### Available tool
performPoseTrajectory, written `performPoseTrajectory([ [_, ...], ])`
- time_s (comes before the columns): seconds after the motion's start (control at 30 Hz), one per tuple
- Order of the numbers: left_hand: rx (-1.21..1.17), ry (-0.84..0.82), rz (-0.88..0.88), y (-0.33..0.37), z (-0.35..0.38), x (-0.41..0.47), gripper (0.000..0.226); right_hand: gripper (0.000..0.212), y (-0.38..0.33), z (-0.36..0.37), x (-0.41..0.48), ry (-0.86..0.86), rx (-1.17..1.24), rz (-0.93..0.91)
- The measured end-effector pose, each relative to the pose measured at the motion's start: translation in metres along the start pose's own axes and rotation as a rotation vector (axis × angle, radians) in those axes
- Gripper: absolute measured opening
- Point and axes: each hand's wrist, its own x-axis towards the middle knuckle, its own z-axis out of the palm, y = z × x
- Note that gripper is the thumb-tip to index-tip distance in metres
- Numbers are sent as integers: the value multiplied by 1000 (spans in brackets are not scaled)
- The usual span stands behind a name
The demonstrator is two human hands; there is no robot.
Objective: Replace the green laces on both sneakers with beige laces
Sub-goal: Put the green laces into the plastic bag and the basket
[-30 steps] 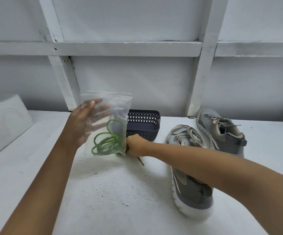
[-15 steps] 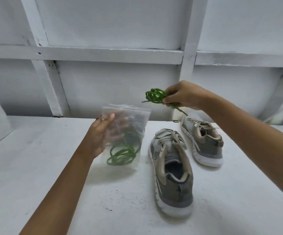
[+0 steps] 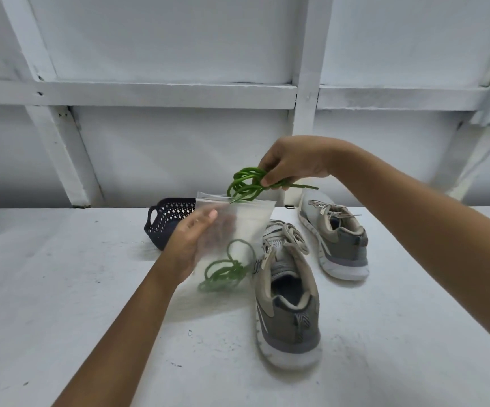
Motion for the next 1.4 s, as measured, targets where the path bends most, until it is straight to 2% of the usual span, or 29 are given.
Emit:
performPoseTrajectory([
  [0.13,34,-6,16,3,-1,-3,61,12,-4,2,4,-89,-78,15],
  [0.3,54,-48,31,5,2,-4,60,16,-19,7,14,-268,-228,35],
  [0.37,82,-91,38,3,4,-2,49,20,-28,11,21,-310,-256,33],
  [0.43,89,-135,34,1,6,0,44,24,-34,16,29,-339,-202,49],
  [0.57,32,-137,45,-1,3,2,66,30,-38,20,41,-352,-17,52],
  [0.7,10,-132,65,-2,-3,5,64,27,-33,17,42,-312,158,52],
  [0.83,18,-124,44,-3,-2,5,68,27,-29,35,42,-439,67,81],
  [0.97,48,-107,29,-4,0,4,49,24,-31,52,44,-588,-61,127],
  [1.07,11,-122,30,-4,-5,5,57,28,-35,41,42,-508,-32,125],
  [1.17,45,-62,16,-3,-12,6,40,36,-40,22,38,-367,53,102],
  [1.27,45,-18,14,-3,-16,6,38,36,-40,11,32,-293,69,57],
  [1.3,36,-14,18,-2,-16,6,41,33,-38,9,29,-271,56,31],
  [1.4,-11,-29,23,-1,-17,5,72,25,-26,9,22,-165,-53,-52],
])
